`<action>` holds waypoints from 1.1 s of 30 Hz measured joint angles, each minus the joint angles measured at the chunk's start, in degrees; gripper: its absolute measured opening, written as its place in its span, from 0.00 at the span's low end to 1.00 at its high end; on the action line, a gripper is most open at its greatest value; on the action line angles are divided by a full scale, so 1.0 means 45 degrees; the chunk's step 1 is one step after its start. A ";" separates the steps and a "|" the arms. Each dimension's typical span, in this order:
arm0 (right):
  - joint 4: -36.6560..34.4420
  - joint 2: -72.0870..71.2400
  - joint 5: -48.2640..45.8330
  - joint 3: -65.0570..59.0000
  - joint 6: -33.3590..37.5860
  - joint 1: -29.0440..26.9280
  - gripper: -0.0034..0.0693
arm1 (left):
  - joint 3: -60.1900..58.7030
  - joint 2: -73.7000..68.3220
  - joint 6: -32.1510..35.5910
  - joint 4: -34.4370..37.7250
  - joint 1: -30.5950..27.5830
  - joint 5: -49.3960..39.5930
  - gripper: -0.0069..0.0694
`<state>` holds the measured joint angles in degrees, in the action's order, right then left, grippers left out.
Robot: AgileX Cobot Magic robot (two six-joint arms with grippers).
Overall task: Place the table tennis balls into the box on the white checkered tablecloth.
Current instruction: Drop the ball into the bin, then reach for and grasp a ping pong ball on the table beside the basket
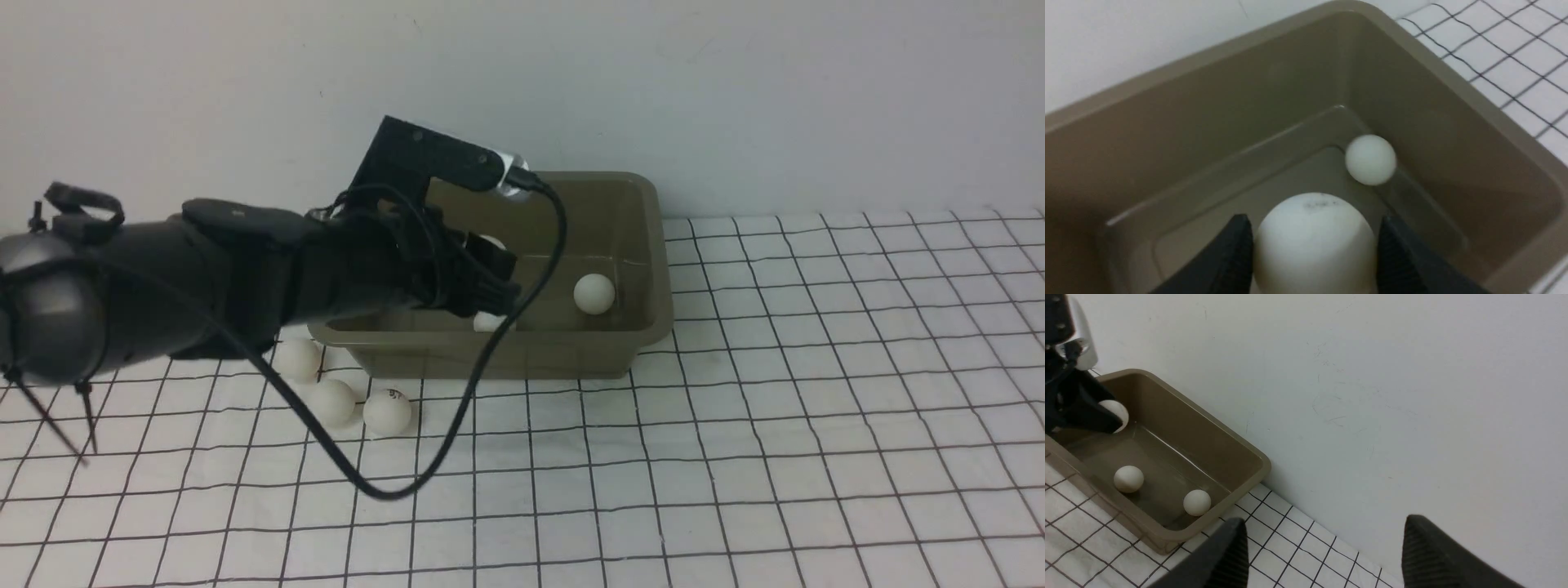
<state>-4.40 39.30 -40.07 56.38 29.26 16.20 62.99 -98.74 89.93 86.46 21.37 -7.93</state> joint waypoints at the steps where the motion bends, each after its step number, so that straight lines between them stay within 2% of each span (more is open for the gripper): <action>1: -0.0012 0.0000 0.0000 -0.0004 0.0000 0.0000 0.68 | 0.0404 -0.0402 0.0242 0.0016 -0.0242 -0.0326 0.54; 5: -0.0012 0.0000 0.0000 -0.0004 0.0056 0.0000 0.68 | 0.1662 -0.1948 0.0267 0.0069 -0.0938 -0.2260 0.59; 7: -0.0012 0.0000 0.0000 -0.0004 0.0071 0.0000 0.68 | 0.1812 -0.2336 -0.0530 0.0008 -0.1174 -0.3028 0.67; 9: -0.0012 0.0000 0.0000 -0.0004 0.0085 0.0000 0.68 | 0.1827 -0.2298 -0.1354 -0.0473 -0.1325 -0.3581 0.69; 13: -0.0012 0.0000 0.0005 -0.0004 0.0085 0.0000 0.68 | 0.1827 -0.1379 -0.3896 -0.3396 -0.1640 -0.4670 0.66; 22: -0.0012 0.0000 0.0005 -0.0004 0.0085 0.0000 0.68 | 0.1827 0.0389 -0.8188 -0.8165 -0.1670 -0.6105 0.56; 29: -0.0012 0.0000 0.0015 -0.0004 0.0085 0.0000 0.68 | 0.1827 0.2368 -1.4254 -1.3975 -0.1670 -0.8611 0.52; 31: -0.0012 0.0000 0.0015 -0.0004 0.0085 0.0000 0.68 | 0.1763 0.2477 -1.5819 -1.5171 -0.1670 -0.9712 0.52; 33: -0.0012 0.0000 0.0015 -0.0004 0.0085 0.0000 0.68 | 0.1570 0.2488 -1.6197 -1.5452 -0.1670 -0.9949 0.52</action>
<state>-4.45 39.30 -40.00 56.36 29.64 16.20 70.05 -87.54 17.04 16.93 13.85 -52.70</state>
